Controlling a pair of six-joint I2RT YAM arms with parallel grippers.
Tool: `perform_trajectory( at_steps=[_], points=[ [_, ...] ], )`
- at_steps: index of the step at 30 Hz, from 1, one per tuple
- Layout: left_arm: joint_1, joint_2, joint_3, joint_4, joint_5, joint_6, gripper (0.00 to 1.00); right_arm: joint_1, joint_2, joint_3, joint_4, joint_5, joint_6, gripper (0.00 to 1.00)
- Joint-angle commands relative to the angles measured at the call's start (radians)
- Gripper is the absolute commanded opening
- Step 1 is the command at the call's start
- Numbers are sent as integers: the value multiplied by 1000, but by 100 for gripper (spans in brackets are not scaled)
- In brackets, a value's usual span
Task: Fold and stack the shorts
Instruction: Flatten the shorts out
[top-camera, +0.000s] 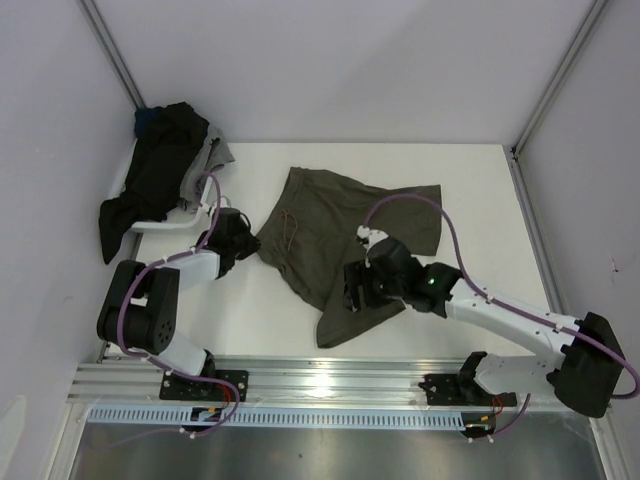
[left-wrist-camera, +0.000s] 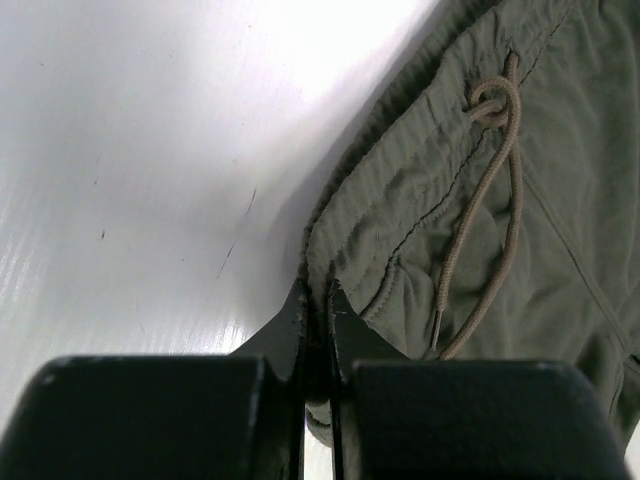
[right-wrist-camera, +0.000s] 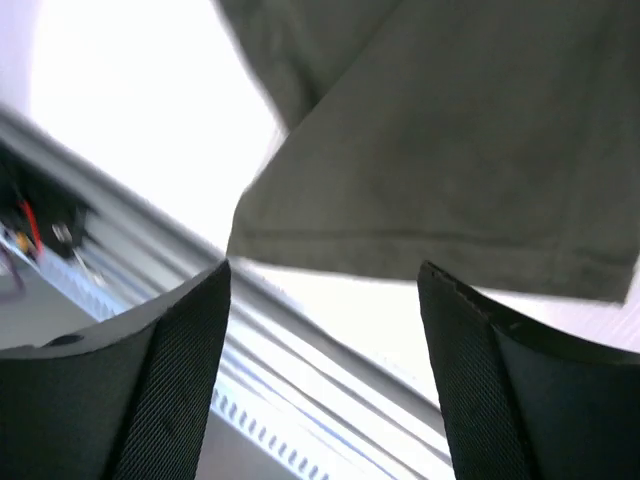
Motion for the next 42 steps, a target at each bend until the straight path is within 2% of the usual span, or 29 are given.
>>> perform_trajectory(
  at_steps=[1, 2, 5, 10, 13, 17, 21, 22, 26, 35, 42],
  points=[
    [8, -37, -1, 25, -2, 12, 0, 161, -32, 18, -60, 226, 33, 76],
    [8, -38, -4, 23, -4, 15, 0, 254, -21, 22, -59, 252, 32, 76],
    [8, -38, -4, 20, -5, 18, 0, 385, 46, 44, -34, 323, 30, 73],
    [10, -53, -2, 13, -8, 24, 0, 421, 221, 114, -149, 495, 116, 72],
    [8, -60, -4, 6, -11, 29, 0, 357, 209, 72, -126, 483, 167, 71],
    [8, -67, -5, 3, -17, 32, 0, 220, 85, -42, -22, 397, 193, 71],
    [8, -69, -7, 5, -20, 35, 0, 62, -76, -227, 101, 233, 228, 68],
    [8, -69, -7, 5, -22, 35, 0, 3, -98, -250, 122, 173, 233, 66],
    [10, -70, -5, 3, -28, 37, 0, -93, -122, -315, 153, 98, 227, 64],
    [8, -76, -7, -4, -40, 41, 0, -185, -81, -393, 223, 32, 225, 64],
    [10, -86, -5, -14, -50, 46, 0, -211, -33, -418, 296, 38, 222, 61]
  ],
)
